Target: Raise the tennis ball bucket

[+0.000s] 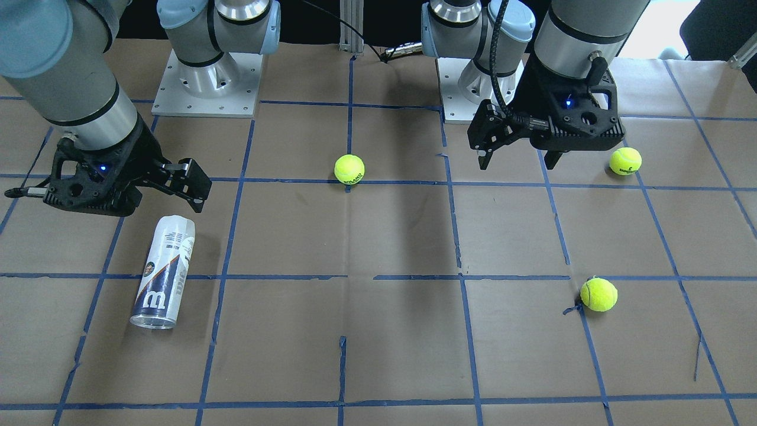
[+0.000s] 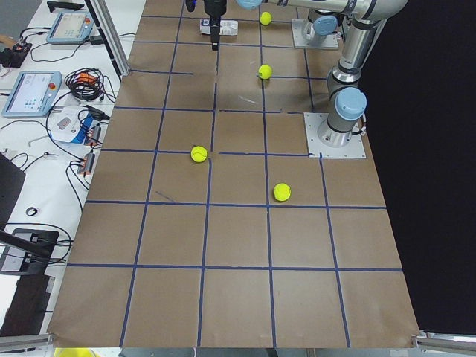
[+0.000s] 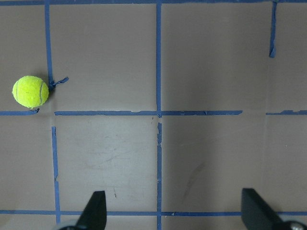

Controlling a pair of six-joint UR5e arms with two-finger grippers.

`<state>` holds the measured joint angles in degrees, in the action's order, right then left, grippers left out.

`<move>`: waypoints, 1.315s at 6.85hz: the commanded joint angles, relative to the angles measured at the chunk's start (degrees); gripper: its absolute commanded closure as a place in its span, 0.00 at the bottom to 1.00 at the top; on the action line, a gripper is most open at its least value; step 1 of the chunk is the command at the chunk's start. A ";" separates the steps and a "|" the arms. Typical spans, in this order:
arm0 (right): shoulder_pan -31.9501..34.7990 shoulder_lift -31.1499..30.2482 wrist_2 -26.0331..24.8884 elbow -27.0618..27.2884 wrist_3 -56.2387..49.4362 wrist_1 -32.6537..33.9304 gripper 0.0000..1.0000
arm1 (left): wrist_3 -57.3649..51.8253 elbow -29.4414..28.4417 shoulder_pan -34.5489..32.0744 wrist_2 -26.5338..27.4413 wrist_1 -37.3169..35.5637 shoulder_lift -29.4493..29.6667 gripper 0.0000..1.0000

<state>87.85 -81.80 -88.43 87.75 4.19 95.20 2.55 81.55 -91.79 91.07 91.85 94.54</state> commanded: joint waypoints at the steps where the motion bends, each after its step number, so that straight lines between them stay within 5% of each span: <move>1: -0.13 0.15 -0.25 0.14 0.47 0.69 0.00 | 0.00 0.28 -0.06 0.15 0.00 0.21 0.00; 5: -1.45 4.08 -1.55 2.15 -5.93 3.39 0.00 | 0.00 0.36 -0.06 0.07 -0.09 -0.05 0.00; 7: -3.37 9.88 -1.74 8.71 -8.47 16.01 0.00 | 0.00 0.37 -0.14 0.07 -0.09 -0.06 0.00; 9: -6.01 12.35 -1.92 11.81 -11.90 19.41 0.00 | 0.00 0.28 -0.06 -0.02 -0.09 -0.06 0.00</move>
<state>83.40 -71.32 -90.24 97.53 -5.57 112.30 2.55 81.86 -91.87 91.12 91.76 94.49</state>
